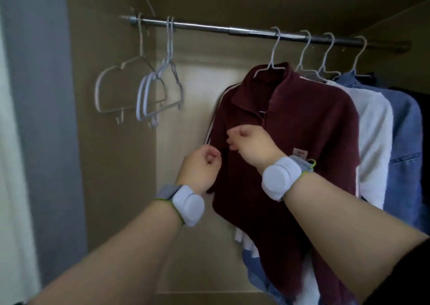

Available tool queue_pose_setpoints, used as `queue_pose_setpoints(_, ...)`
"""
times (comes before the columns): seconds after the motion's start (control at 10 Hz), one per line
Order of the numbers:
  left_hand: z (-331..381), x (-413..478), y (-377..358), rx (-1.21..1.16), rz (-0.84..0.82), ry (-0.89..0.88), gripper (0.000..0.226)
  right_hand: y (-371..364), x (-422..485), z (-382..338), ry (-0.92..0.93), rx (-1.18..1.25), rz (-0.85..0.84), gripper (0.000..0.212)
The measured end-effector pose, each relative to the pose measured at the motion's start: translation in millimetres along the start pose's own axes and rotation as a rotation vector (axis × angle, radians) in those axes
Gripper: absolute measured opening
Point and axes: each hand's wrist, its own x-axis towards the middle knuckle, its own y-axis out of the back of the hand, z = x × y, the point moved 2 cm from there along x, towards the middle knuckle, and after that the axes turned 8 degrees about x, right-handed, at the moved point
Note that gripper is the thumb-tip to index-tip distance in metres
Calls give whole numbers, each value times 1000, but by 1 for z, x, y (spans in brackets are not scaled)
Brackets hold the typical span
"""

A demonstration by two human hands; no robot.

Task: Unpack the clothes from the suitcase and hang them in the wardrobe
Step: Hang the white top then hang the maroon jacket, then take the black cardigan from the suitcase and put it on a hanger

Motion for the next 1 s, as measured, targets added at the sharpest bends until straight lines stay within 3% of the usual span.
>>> queue_pose_setpoints(0.2,19,-27,78,195,137,-77,10,-42,19,-64,120,168,29,43)
queue_pose_setpoints(0.3,26,-38,110,261,215,-93,15,-58,25,-97,123,223,-2,40)
queue_pose_setpoints(0.5,36,-42,150,350,376,-36,50,-82,43,-135,-4,282,-77,28)
queue_pose_setpoints(0.6,35,-28,155,213,228,40,66,-95,50,-142,-86,292,-121,19)
queue_pose_setpoints(0.7,30,-17,159,63,128,96,71,-107,52,-142,-155,315,-118,10)
queue_pose_setpoints(0.8,24,-11,158,57,114,70,65,-110,48,-142,-174,352,-33,15)
queue_pose_setpoints(0.9,22,-8,155,28,104,45,60,-99,31,-158,-118,-1,11,22)
queue_pose_setpoints(1.0,20,-6,155,14,116,27,60,-90,30,-166,-1,-82,155,33)
